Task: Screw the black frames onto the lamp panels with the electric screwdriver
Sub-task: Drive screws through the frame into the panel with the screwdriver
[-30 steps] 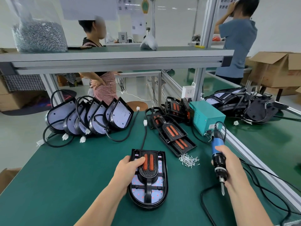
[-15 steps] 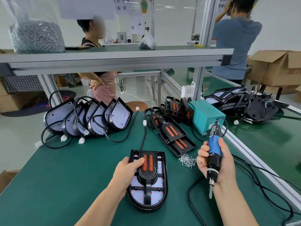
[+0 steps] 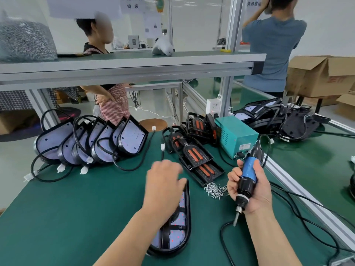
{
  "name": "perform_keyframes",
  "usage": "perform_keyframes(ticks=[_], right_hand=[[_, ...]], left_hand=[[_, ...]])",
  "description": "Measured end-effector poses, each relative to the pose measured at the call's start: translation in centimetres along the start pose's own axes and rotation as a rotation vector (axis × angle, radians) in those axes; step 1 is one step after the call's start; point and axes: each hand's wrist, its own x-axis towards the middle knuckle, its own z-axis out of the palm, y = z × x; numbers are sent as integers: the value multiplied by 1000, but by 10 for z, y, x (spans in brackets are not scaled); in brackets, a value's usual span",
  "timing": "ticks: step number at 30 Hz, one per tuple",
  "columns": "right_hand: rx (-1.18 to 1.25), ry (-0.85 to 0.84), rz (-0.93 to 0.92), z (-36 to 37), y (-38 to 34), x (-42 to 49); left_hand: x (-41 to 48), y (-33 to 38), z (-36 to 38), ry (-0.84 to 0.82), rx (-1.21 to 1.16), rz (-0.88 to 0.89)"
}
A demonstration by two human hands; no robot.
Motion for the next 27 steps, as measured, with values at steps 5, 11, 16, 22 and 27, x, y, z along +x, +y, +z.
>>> perform_keyframes(ticks=[5, 11, 16, 22, 27], right_hand=[[-131, -44, -59, 4, 0, -1], [-160, -111, -90, 4, 1, -4], [-192, -91, -110, 8, 4, -7], [-237, -56, -162, 13, 6, -11], [-300, -39, -248, 32, 3, -18]], left_hand=[[30, 58, 38, -407, 219, 207], [40, 69, 70, -467, 291, 150], [44, 64, 72, -538, 282, 195], [38, 62, 60, -527, 173, 296], [25, 43, 29, -360, -553, -13]])
